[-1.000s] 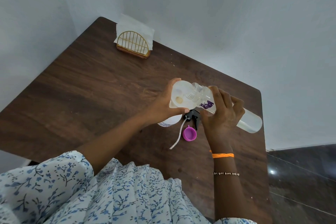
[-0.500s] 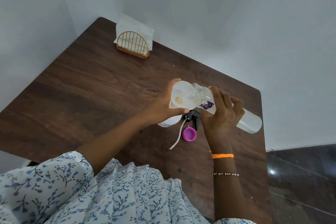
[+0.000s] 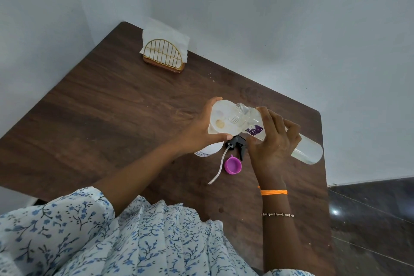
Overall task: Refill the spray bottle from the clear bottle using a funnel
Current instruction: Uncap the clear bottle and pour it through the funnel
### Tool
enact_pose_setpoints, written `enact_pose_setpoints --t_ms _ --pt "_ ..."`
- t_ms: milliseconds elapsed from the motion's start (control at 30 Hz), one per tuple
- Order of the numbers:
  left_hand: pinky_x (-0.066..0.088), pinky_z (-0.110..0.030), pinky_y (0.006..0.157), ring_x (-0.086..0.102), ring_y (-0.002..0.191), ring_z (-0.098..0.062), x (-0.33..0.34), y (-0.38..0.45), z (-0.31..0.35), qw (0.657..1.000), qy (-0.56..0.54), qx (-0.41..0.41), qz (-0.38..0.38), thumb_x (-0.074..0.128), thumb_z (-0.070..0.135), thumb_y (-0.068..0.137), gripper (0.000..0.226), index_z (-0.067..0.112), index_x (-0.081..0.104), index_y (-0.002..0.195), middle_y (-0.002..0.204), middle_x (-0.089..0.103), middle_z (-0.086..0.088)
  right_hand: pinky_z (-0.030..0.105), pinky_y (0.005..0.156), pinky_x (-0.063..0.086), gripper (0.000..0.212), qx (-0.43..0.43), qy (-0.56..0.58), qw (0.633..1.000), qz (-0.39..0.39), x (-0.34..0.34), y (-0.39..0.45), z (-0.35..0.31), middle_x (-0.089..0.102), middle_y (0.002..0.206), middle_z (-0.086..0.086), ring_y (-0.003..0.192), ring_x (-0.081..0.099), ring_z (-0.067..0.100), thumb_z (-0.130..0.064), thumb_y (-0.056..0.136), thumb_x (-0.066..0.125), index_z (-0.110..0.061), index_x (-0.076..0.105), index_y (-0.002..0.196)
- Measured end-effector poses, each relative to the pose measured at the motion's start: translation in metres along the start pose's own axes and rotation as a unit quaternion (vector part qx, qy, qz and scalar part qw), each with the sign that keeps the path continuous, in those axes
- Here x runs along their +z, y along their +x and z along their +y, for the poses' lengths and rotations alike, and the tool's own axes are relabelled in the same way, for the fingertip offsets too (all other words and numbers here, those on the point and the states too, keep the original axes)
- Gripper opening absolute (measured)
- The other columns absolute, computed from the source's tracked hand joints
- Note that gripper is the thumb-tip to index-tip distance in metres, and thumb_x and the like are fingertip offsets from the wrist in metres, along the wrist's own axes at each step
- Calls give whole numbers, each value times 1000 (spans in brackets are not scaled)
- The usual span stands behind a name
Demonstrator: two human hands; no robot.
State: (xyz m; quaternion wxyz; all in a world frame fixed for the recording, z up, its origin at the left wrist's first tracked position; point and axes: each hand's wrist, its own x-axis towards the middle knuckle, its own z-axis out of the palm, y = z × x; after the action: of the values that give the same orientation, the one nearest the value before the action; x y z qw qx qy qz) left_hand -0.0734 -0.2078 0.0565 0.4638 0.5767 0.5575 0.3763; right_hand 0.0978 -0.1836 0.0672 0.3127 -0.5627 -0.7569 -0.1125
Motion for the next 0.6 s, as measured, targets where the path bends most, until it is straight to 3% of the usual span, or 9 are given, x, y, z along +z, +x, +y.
enact_pose_setpoints --t_ms 600 --pt "28 11 70 31 114 -3 0 -2 1 1000 -2 0 3 72 22 79 87 27 11 141 142 27 6 35 82 33 63 5 0 1000 -4 -1 1 1 65 113 -1 104 37 20 -6 56 81 -19 61 115"
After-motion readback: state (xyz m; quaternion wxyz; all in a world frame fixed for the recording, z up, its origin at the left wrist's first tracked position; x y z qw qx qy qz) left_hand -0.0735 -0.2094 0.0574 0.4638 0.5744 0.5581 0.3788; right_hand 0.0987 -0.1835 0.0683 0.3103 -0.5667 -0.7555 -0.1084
